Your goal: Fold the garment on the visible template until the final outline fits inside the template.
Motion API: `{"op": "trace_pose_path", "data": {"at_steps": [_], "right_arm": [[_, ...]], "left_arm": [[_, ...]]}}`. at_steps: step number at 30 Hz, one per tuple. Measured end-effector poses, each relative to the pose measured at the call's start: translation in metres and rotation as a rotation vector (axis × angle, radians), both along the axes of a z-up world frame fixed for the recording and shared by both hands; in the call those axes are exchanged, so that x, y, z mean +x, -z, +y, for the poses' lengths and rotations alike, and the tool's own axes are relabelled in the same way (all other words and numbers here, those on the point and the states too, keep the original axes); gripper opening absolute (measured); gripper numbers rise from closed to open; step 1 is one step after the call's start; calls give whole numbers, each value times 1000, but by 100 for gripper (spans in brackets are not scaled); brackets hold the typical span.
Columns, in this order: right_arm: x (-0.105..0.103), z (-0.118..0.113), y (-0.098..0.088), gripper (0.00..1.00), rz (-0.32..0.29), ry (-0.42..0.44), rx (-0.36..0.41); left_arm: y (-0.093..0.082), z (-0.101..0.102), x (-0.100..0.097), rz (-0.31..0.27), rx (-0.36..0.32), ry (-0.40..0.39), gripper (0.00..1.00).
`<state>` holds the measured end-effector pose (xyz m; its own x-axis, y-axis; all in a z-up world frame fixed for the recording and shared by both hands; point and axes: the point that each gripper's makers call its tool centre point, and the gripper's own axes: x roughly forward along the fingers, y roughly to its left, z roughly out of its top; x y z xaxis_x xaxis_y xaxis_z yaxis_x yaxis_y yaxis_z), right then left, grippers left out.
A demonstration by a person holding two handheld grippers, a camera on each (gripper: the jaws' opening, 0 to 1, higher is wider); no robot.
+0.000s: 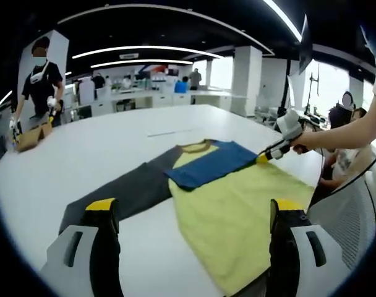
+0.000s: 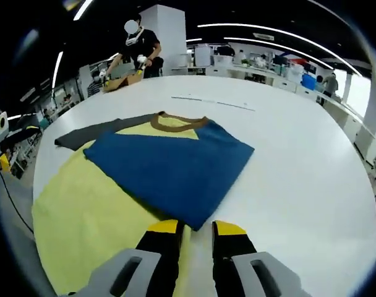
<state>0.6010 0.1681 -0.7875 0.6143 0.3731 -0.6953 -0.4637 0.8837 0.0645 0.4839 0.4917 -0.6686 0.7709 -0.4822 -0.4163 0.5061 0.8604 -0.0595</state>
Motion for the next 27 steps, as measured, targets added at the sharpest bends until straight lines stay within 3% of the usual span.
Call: {"op": "trace_pose_path", "data": {"at_steps": [12,27], "right_arm": [[-1,1,1,1,-2,3,-18],[-1,-24,2,0,-1,-13,-54]], "left_arm": [[2,1,-2,1,5,-4,99],[-1,-9,-5,8,8,3,99]]}}
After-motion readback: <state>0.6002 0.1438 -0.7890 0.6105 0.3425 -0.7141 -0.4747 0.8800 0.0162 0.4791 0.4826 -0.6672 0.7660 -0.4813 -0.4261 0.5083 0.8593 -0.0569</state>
